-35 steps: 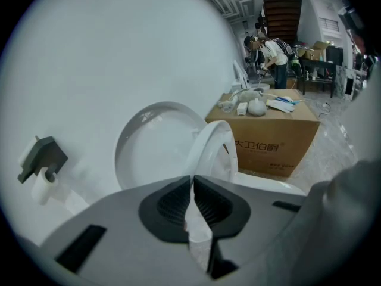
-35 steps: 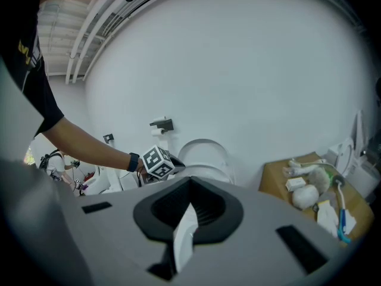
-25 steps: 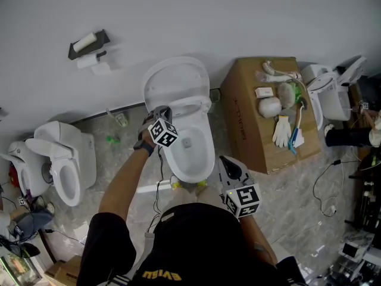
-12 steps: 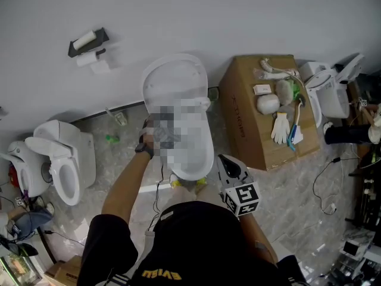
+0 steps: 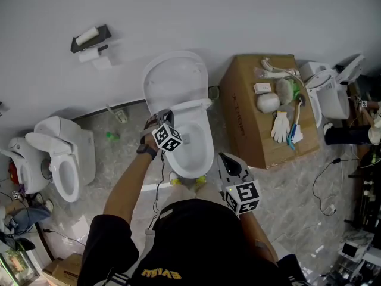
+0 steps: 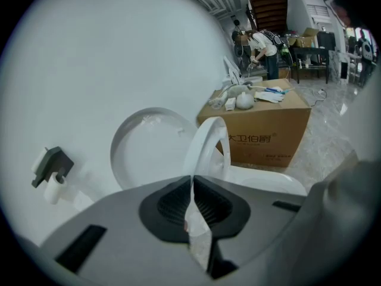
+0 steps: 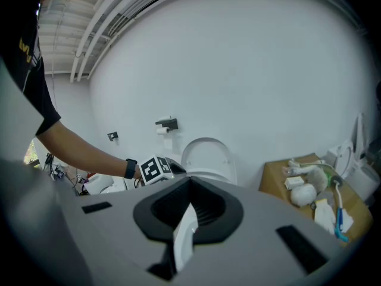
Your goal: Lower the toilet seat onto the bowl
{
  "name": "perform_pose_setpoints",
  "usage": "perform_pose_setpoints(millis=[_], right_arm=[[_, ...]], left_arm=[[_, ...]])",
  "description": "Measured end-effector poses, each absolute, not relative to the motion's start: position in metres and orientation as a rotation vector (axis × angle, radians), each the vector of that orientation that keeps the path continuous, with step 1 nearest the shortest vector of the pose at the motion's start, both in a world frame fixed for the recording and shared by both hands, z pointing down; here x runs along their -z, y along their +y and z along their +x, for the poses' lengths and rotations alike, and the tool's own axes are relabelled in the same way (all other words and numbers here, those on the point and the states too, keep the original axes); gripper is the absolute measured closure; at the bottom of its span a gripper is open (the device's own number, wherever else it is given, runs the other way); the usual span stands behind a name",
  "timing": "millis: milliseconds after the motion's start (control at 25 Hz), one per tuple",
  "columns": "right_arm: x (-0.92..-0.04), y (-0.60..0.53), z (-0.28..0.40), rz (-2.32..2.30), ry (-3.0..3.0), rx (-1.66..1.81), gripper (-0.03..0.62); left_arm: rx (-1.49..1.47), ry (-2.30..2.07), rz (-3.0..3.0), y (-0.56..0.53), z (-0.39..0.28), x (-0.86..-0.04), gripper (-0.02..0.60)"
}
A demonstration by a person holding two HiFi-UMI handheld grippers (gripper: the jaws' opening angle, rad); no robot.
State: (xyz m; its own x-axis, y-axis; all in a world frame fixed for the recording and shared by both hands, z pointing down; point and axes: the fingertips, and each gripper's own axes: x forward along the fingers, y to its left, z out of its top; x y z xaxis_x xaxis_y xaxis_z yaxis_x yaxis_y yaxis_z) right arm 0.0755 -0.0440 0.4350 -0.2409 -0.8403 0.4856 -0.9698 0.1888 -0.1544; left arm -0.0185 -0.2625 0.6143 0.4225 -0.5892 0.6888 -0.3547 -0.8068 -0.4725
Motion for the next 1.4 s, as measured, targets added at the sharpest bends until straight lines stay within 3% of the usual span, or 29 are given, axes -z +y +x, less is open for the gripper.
perform_pose_setpoints(millis=[1400], right_arm=[[-0.441, -0.039, 0.073, 1.685, -2.186, -0.623, 0.602]], left_arm=[[1.355, 0.726, -2.428, -0.208, -0.021, -0.626, 0.557]])
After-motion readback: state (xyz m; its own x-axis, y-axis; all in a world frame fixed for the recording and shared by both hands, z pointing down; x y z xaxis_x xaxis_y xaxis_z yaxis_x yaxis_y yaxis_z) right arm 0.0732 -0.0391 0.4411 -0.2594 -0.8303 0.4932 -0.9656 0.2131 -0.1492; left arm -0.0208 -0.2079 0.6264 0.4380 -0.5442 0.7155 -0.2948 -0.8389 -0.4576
